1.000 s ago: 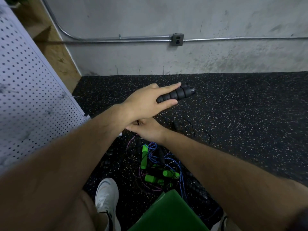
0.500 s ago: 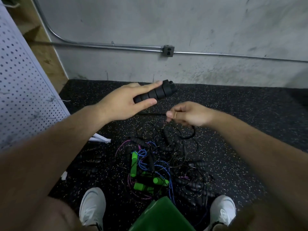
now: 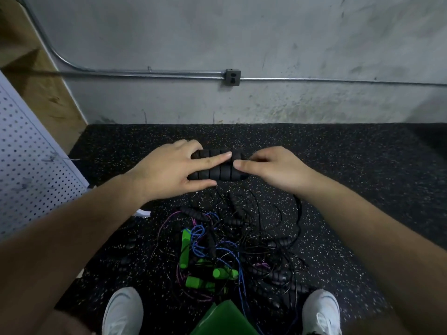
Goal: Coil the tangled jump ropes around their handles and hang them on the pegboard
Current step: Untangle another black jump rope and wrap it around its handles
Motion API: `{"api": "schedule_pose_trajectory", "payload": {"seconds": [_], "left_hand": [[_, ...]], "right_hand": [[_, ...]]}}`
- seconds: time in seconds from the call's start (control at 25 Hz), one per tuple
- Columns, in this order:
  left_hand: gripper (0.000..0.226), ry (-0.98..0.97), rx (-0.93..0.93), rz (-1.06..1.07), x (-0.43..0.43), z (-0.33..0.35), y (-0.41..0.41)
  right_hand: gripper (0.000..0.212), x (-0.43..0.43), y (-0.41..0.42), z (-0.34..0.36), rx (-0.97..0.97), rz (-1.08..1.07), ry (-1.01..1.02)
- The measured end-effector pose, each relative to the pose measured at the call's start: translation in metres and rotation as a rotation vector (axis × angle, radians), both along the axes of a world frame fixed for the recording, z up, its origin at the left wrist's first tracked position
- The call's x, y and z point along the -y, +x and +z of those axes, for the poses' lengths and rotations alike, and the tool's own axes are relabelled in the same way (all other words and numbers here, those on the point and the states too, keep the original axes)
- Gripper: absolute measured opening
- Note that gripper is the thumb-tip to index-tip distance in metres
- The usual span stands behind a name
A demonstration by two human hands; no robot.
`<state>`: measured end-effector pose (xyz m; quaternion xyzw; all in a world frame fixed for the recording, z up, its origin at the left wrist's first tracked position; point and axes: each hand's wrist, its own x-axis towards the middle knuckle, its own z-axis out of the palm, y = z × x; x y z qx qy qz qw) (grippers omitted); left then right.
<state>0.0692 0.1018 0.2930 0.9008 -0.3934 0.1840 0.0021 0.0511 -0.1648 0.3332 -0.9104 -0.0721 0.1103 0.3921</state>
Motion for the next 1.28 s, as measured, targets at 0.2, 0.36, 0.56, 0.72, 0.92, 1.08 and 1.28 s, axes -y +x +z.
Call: {"api": "schedule_pose_trajectory", "payload": {"seconds": [0.2, 0.36, 0.56, 0.72, 0.92, 1.08, 1.28], "left_hand": [[0.080, 0.071, 0.001, 0.038, 0.007, -0.017, 0.002], [0.103, 0.018, -0.076, 0.148, 0.012, -0.020, 0.005], [0.102, 0.044, -0.081, 0.152, 0.017, -0.020, 0.004], [0.093, 0.038, -0.076, 0.164, 0.014, -0.018, 0.002], [0.075, -0.028, -0.156, 0.028, 0.014, -0.017, -0.006], [0.072, -0.163, -0.279, -0.075, 0.028, -0.006, -0.022], [0.075, -0.335, -0.188, -0.026, 0.040, 0.006, -0.032]], "right_hand": [[0.028, -0.005, 0.006, -0.013, 0.126, 0.017, -0.159], [0.024, -0.007, 0.004, -0.012, 0.285, 0.022, -0.186], [0.016, -0.009, 0.000, -0.011, 0.347, 0.030, -0.248], [0.011, -0.009, -0.009, -0.005, 0.500, 0.200, -0.389], [0.022, 0.019, -0.001, 0.009, 0.455, 0.319, -0.513], [0.017, 0.036, 0.015, -0.002, 0.402, 0.300, -0.121], [0.024, 0.013, 0.004, -0.027, -0.046, 0.088, 0.583]]}}
